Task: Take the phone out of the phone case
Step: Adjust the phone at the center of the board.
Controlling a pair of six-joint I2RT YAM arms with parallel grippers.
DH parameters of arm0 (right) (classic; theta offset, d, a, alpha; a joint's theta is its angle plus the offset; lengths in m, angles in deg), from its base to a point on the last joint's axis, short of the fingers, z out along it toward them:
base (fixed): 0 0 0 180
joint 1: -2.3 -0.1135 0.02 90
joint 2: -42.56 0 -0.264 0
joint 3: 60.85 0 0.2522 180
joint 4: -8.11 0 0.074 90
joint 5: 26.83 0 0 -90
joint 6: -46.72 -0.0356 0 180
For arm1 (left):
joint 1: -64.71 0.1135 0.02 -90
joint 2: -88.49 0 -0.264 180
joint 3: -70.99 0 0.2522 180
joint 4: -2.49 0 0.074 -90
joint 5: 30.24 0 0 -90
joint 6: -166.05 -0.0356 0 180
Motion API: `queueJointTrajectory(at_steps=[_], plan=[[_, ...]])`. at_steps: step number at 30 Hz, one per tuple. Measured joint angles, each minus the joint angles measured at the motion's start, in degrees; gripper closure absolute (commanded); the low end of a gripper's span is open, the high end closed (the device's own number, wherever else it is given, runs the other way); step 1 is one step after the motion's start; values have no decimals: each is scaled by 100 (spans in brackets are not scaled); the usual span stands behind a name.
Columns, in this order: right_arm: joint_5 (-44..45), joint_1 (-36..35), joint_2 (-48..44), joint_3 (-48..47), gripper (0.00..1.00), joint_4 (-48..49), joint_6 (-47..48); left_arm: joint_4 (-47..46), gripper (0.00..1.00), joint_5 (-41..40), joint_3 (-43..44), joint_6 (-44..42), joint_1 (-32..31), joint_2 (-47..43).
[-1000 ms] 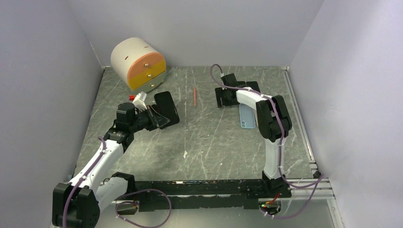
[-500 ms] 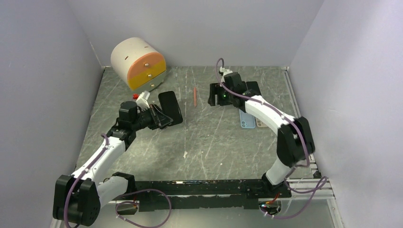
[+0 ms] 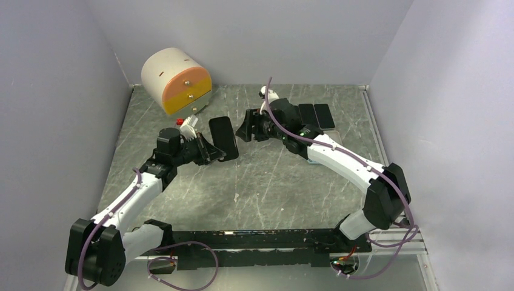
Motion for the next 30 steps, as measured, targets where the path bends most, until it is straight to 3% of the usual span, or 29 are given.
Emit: queueJointTrajectory(at_steps=[5, 10, 16, 20, 23, 30], plan=[[-2, -107, 107, 0, 39, 26, -109, -59, 97, 24, 9, 2, -92, 0], [-15, -192, 254, 0, 50, 26, -153, -155, 98, 85, 11, 2, -127, 0], [-146, -223, 378, 0, 71, 28, -153, -258, 97, 175, 11, 4, -175, 0], [-243, -223, 389, -2, 97, 44, -120, -264, 96, 173, 11, 7, -195, 15], [-262, -227, 389, -13, 100, 31, -50, -264, 89, 168, 11, 2, -201, 31], [-120, -227, 389, -17, 100, -210, 251, -254, 48, 133, 17, -118, -236, 70]])
